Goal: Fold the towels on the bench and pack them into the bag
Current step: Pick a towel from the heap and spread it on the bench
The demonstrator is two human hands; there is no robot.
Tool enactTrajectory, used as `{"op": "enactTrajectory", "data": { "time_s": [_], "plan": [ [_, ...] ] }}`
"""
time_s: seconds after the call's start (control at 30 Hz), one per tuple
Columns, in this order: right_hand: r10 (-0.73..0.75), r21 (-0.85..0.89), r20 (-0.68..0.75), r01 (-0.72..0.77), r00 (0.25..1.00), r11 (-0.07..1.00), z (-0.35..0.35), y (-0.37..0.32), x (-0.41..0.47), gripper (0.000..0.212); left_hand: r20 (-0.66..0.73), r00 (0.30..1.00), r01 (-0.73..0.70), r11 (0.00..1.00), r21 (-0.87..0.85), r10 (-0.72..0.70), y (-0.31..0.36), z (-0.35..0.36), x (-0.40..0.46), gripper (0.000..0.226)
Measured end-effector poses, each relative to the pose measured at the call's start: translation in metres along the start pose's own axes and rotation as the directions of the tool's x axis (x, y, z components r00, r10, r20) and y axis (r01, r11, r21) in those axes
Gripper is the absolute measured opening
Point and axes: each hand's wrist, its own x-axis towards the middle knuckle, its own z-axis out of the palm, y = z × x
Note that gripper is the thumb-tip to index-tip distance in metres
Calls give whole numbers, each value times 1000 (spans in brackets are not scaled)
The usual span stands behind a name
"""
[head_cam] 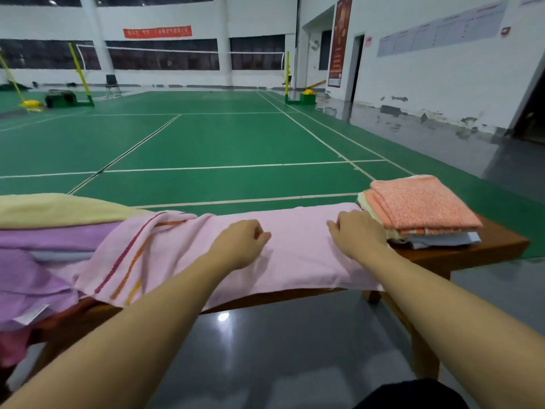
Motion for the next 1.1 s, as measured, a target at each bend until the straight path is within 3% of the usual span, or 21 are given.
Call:
{"op": "enactTrajectory", "data": {
  "time_s": [0.13, 0.3, 0.43, 0.53, 0.63, 0.7, 0.77, 0.87, 1.0, 1.1],
  "plan": [
    [1, 120, 57, -8, 998, 993, 4, 19, 46, 35, 24, 996, -76, 973, -216, 83, 54, 48, 44, 28],
    [-198, 100, 112, 188, 974, 977, -6, 37, 110, 19, 16, 986, -141, 891, -431, 164, 122, 84, 100, 18],
    [-154, -38, 204, 165, 967, 986, 2, 42, 160, 23, 169, 978, 28, 716, -698, 126, 159, 107, 127, 16],
    [-71, -219, 294, 139, 953, 966, 24, 46, 182, 30, 215, 973, 85, 743, -664, 80, 167, 123, 134, 20],
    [27, -244, 365, 68, 931, 967, 47, 51, 189, 29, 194, 980, 59, 848, -526, 52, 172, 129, 142, 16],
    [71, -182, 446, 13, 892, 983, 58, 55, 194, 31, 193, 980, 47, 909, -413, 37, 176, 132, 148, 14],
    [67, -68, 499, -38, 864, 997, 62, 56, 201, 37, 200, 979, 41, 943, -331, 28, 180, 135, 151, 26],
    [29, 130, 474, -103, 880, 986, 59, 56, 205, 13, 188, 982, 75, 958, -275, -23, 181, 143, 154, 40],
    [-27, 359, 421, -139, 907, 923, 43, 59, 197, 8, 183, 982, 32, 939, -344, 33, 176, 143, 150, 23],
    [-36, 501, 353, -156, 935, 851, 32, 63, 190, 9, 228, 968, 25, 863, -505, 106, 163, 136, 144, 34]
  ]
}}
